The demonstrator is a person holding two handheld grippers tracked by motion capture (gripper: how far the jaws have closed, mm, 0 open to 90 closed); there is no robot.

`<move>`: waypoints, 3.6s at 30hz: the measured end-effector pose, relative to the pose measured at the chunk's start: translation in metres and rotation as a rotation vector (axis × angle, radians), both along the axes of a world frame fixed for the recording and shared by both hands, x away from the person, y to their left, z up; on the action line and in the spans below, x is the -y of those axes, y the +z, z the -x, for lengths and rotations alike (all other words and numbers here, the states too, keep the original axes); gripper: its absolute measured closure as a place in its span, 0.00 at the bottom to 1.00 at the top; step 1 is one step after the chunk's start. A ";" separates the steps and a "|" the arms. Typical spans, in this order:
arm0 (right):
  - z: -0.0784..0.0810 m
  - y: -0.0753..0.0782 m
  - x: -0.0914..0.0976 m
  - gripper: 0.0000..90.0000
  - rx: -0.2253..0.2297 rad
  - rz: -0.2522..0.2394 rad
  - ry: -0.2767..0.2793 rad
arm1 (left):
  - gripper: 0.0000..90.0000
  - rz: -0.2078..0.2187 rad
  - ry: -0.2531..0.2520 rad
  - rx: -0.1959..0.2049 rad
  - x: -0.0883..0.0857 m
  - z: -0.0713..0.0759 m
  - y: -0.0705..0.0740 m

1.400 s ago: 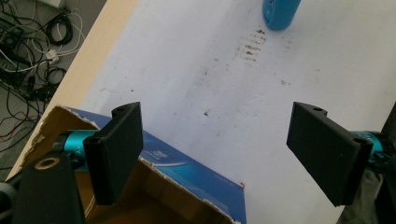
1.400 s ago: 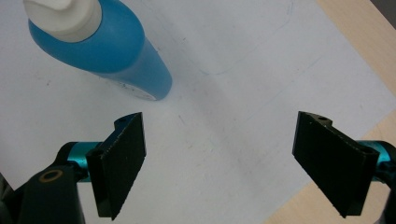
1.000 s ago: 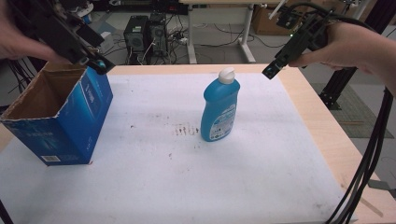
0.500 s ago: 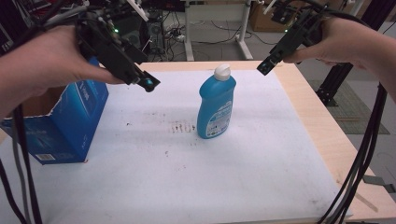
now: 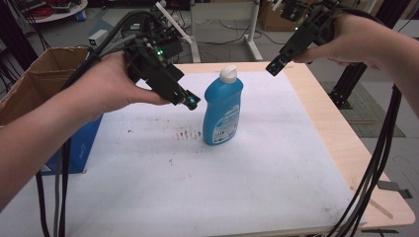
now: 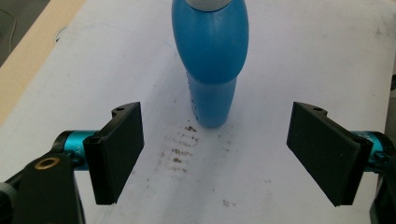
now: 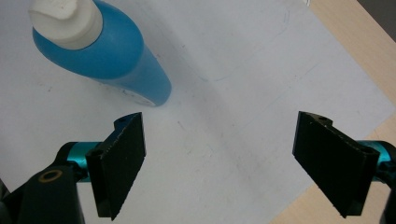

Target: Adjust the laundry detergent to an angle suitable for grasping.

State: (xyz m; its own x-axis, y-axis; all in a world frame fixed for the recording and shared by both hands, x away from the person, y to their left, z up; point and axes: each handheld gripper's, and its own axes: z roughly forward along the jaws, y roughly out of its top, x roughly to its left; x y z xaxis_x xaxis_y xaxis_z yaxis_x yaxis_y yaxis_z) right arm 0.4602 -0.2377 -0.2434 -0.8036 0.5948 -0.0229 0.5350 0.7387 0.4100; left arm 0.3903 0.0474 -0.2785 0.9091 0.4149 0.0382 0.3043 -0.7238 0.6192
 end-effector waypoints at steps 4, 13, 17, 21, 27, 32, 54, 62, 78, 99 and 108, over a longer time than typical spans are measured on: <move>0.000 0.000 0.000 0.18 -0.001 0.000 0.001 | 0.21 0.002 0.003 -0.002 0.014 -0.003 -0.011; 0.000 0.000 0.000 0.18 0.005 -0.002 0.006 | 0.21 -0.003 0.033 -0.022 0.038 -0.015 -0.031; 0.001 0.001 0.002 0.18 0.005 -0.004 0.000 | 0.21 -0.027 0.025 -0.029 0.048 -0.019 -0.038; 0.001 0.001 0.003 0.18 0.006 -0.004 -0.001 | 0.21 -0.039 0.037 -0.030 0.055 -0.021 -0.043; 0.001 0.001 0.002 0.18 0.007 -0.006 0.000 | 0.21 -0.037 0.052 -0.022 0.061 -0.024 -0.047; 0.001 0.001 0.004 0.18 0.006 -0.006 -0.004 | 0.22 -0.046 0.066 -0.031 0.064 -0.027 -0.050; 0.002 0.000 0.007 0.18 0.008 -0.006 -0.006 | 0.32 -0.006 0.078 -0.061 0.067 -0.030 -0.051; 0.002 0.000 0.007 0.18 0.006 -0.007 -0.006 | 0.35 -0.004 0.076 -0.066 0.068 -0.031 -0.051; 0.002 -0.001 0.007 0.18 0.005 -0.005 -0.007 | 0.41 0.003 0.086 -0.054 0.068 -0.030 -0.051; 0.004 -0.002 0.008 0.18 0.004 -0.001 -0.008 | 0.45 -0.005 0.056 -0.029 0.068 -0.029 -0.050; 0.004 -0.001 0.007 0.18 0.008 -0.001 -0.008 | 0.45 0.018 0.016 -0.023 0.061 -0.029 -0.043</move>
State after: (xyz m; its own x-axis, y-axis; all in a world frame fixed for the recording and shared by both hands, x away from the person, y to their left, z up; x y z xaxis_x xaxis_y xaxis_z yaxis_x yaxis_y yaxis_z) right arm 0.4559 -0.2444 -0.2449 -0.7989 0.6008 -0.0285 0.5375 0.7344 0.4145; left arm 0.4197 -0.0138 -0.3220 0.9029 0.4298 0.0102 0.3299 -0.7079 0.6246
